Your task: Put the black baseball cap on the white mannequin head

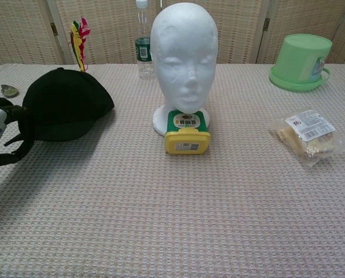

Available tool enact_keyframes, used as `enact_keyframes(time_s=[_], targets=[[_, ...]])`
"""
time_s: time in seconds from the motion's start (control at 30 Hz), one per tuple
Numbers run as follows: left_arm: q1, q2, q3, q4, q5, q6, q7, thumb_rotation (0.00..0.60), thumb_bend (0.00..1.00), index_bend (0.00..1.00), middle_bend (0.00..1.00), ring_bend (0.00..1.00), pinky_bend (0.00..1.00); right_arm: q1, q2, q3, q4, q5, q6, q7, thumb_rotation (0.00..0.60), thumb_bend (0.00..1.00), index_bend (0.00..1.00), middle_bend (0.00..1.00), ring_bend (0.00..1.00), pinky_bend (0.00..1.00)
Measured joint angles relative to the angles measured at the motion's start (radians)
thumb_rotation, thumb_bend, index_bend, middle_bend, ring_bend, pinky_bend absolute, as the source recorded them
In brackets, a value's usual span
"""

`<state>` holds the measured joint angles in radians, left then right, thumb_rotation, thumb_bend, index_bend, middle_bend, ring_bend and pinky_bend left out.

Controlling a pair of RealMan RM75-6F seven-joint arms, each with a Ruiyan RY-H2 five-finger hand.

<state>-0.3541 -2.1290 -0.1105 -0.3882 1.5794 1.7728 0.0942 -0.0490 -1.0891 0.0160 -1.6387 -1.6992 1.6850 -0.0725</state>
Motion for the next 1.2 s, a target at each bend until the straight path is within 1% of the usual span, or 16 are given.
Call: enact_keyframes(time_s=[0.17,0.3,0.57,0.87,1.07,1.2], targets=[[-0.015,0.017,-0.020,0.012,-0.006,0.070,0.031,0.600,0.47,0.59,0.60,0.42,0.54,-0.001,0.000,0.000,-0.001,-0.002,0.003,0.000,0.600,0.22,0.00,0.00,0.00,0.00],[-0.024,0.040,-0.035,0.000,-0.015,0.109,0.047,0.600,0.47,0.59,0.60,0.42,0.54,-0.001,-0.002,-0.001,-0.001,-0.004,0.003,-0.003,0.600,0.22,0.00,0.00,0.00,0.00],[-0.028,0.080,-0.036,-0.058,-0.015,0.142,0.076,0.600,0.47,0.59,0.60,0.42,0.54,-0.001,-0.006,-0.002,-0.002,-0.005,0.002,-0.012,0.600,0.22,0.00,0.00,0.00,0.00],[-0.024,0.145,-0.032,-0.181,-0.009,0.153,0.130,0.600,0.47,0.59,0.60,0.42,0.54,-0.001,-0.008,-0.002,-0.001,-0.004,0.000,-0.015,0.600,0.22,0.00,0.00,0.00,0.00],[-0.020,0.209,-0.029,-0.282,0.006,0.168,0.188,0.600,0.47,0.59,0.60,0.42,0.54,-0.001,-0.010,-0.002,-0.001,-0.006,0.001,-0.019,0.600,0.22,0.00,0.00,0.00,0.00],[-0.024,0.258,-0.037,-0.351,0.016,0.177,0.223,0.600,0.47,0.59,0.60,0.42,0.54,-0.001,-0.010,-0.002,-0.001,-0.006,0.001,-0.020,0.600,0.22,0.00,0.00,0.00,0.00]])
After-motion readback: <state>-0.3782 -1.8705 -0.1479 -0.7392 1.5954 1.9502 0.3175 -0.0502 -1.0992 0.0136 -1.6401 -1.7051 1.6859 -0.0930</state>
